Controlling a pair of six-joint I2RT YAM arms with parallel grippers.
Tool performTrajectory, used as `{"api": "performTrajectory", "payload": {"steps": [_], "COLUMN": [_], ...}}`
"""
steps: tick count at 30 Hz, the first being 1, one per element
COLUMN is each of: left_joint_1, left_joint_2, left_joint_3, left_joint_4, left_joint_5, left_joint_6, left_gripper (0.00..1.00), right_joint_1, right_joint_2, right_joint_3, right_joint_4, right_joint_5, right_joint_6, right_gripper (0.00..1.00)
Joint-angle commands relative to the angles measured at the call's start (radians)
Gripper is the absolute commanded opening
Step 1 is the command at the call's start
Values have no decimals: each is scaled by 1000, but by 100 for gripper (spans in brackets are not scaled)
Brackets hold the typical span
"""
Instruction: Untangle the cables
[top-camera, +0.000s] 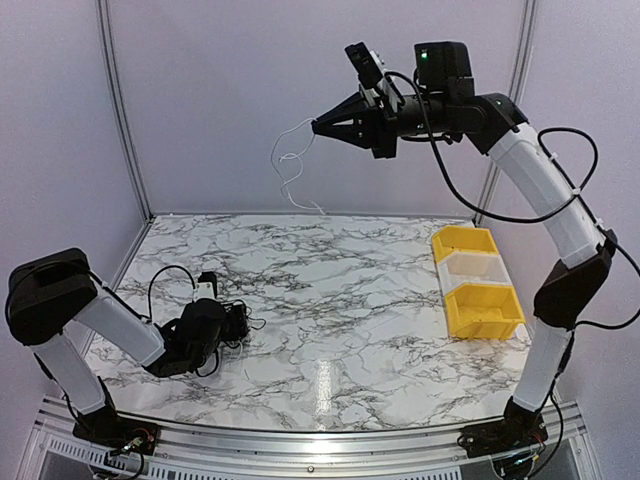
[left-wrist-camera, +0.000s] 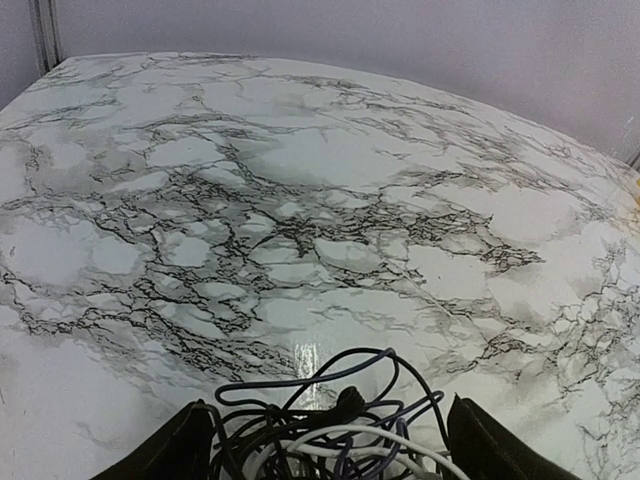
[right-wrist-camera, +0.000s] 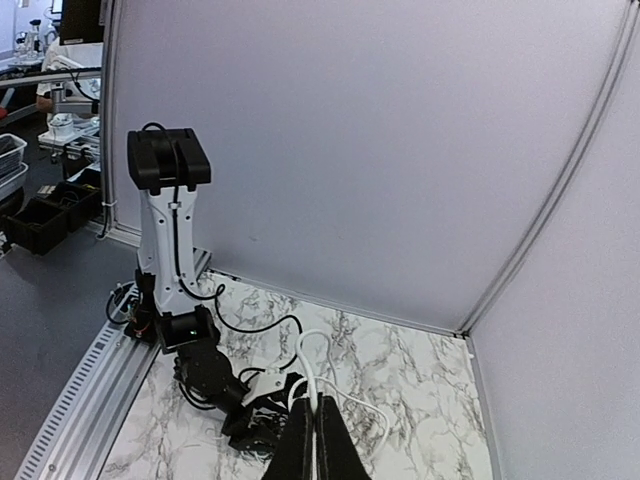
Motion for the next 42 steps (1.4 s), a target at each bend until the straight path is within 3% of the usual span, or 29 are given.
{"api": "performTrajectory", "payload": {"steps": [1, 10, 20, 27, 32, 36, 42], "left_joint_1": [5, 5, 6, 13, 21, 35, 101], "left_joint_2": [-31, -251, -497, -393, -282, -225, -220], "left_joint_3": [-15, 6, 196, 522, 700, 741, 668], "left_joint_4": [13, -23, -384, -744, -821, -848, -780], "left_joint_5": [39, 122, 192, 298, 453, 491, 533], "left_joint_6": [31, 114, 195, 225, 288, 293, 274], "left_gripper": [85, 88, 91, 96, 96, 96, 96], "right_joint_1": [-67, -195, -405, -576, -685, -757, -784], "right_joint_2": [-46, -146, -317, -373, -365, -329, -262], "right_joint_3": [1, -259, -641, -811, -892, -921, -948], "right_joint_4": [16, 116, 255, 330, 391, 428, 462], "right_joint_5": [27, 154, 316, 400, 465, 509, 565], "right_joint_6": [10, 22, 42, 60, 69, 88, 76], "right_gripper": [0, 0, 0, 0, 0, 0, 0]}}
